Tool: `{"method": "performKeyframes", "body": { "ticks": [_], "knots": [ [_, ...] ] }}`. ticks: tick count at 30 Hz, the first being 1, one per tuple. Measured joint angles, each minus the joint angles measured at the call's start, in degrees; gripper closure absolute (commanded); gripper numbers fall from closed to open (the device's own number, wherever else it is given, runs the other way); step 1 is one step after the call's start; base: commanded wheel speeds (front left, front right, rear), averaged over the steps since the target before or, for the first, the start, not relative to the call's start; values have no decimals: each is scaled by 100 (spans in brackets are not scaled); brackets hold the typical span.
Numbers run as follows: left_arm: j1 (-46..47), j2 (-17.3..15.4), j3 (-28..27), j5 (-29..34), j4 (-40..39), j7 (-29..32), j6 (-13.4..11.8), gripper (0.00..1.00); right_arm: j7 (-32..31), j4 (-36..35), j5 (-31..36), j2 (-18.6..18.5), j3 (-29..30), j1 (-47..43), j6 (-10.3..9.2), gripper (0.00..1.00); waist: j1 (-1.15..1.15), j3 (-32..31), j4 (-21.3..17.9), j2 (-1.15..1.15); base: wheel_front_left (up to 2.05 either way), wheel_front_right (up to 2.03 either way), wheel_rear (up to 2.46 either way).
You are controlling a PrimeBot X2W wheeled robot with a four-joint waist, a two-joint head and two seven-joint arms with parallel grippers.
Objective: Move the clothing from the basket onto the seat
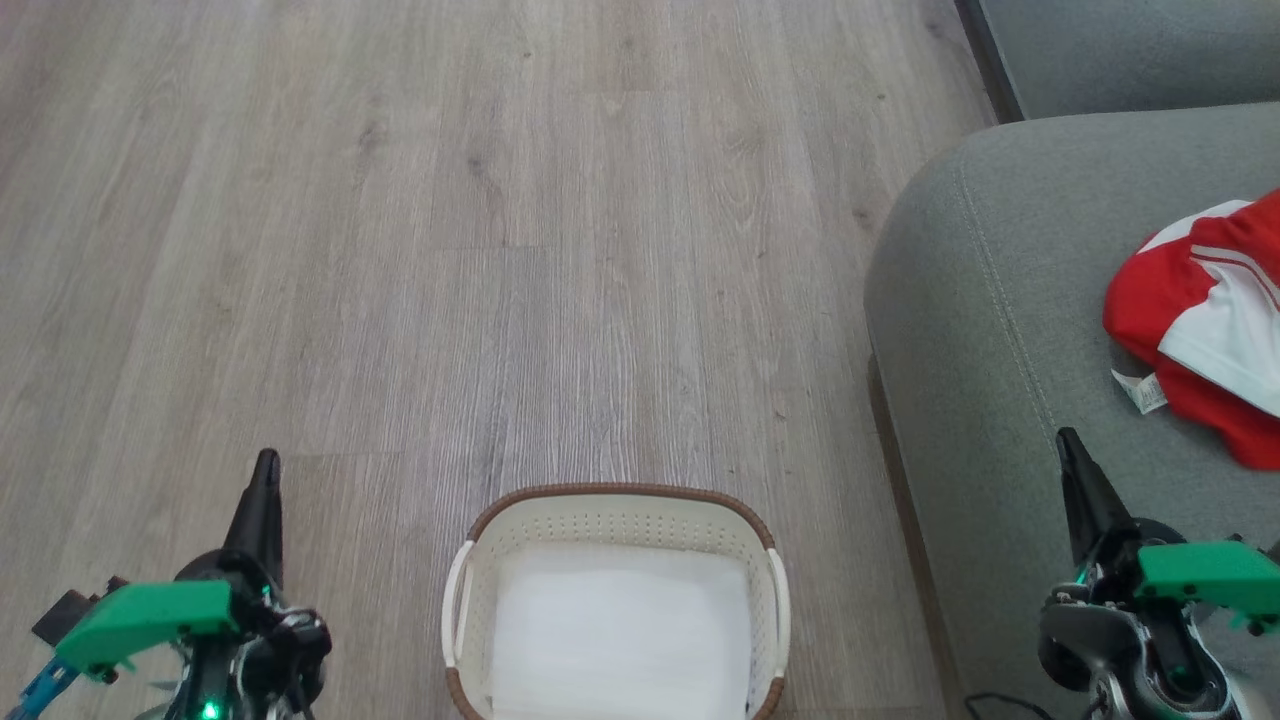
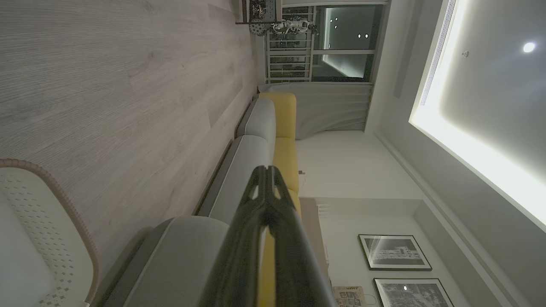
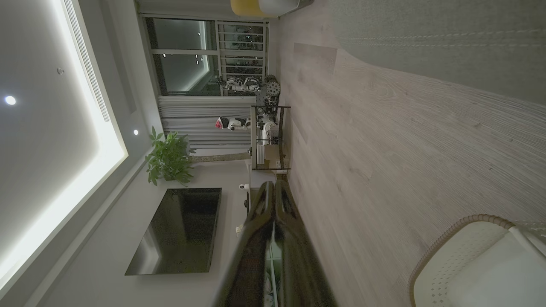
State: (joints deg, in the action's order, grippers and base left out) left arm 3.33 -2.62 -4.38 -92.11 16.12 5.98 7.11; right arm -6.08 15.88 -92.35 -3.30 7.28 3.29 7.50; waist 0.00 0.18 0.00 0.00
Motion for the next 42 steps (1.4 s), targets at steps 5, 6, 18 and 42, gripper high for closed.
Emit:
{"method": "performKeyframes", "body": {
  "ticks": [5, 6, 18, 42],
  "knots": [
    [0, 1, -1, 0, 0, 0, 0, 100, 0, 0, 0, 1, 1, 0, 0, 100, 0, 0, 0, 0, 0, 0, 0],
    [0, 2, -1, 0, 0, 0, 0, 100, 0, 1, 0, 1, 1, 0, 0, 100, 0, 0, 0, 0, 0, 0, 0],
    [0, 4, -2, 0, 0, 0, 0, 100, -7, 1, 1, 2, 4, 0, 0, 100, 0, 0, 0, 0, 0, 0, 0],
    [0, 11, -3, 0, 0, 0, 0, 100, -7, 1, 1, 3, 11, 0, 0, 100, 0, 0, 0, 0, 0, 0, 0]
  ]
}}
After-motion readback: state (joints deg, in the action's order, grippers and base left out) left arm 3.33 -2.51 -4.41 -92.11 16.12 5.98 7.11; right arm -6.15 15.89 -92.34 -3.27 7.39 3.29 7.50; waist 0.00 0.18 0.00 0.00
